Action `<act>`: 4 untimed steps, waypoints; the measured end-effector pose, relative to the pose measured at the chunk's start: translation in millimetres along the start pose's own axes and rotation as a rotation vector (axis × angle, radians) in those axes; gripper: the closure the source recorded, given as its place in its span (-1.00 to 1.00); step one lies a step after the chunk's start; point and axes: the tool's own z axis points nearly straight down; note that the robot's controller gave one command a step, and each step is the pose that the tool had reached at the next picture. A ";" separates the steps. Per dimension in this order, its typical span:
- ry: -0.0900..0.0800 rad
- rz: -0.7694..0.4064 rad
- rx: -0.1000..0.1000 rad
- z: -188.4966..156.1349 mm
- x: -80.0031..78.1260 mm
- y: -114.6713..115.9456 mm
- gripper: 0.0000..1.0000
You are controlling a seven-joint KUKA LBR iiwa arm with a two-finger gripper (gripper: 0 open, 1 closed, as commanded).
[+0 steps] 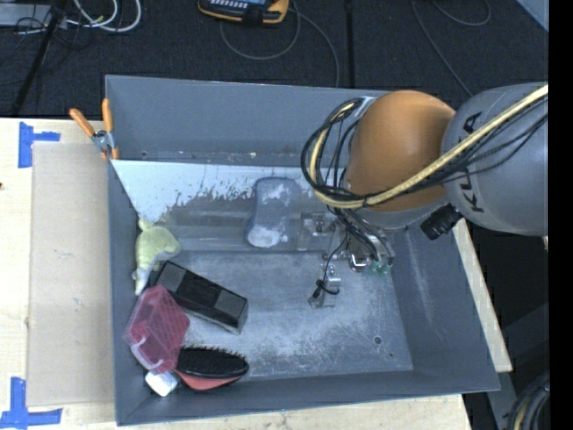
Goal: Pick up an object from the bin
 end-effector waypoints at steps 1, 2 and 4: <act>-0.008 0.001 0.000 -4.7 -1.3 -0.2 -1.00; -0.011 -0.016 0.002 24.5 18.2 35.6 -1.00; -0.005 -0.325 0.002 102.6 26.6 59.2 -1.00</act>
Offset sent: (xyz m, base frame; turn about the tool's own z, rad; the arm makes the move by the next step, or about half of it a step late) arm -0.0553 0.1026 -0.0747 -0.0682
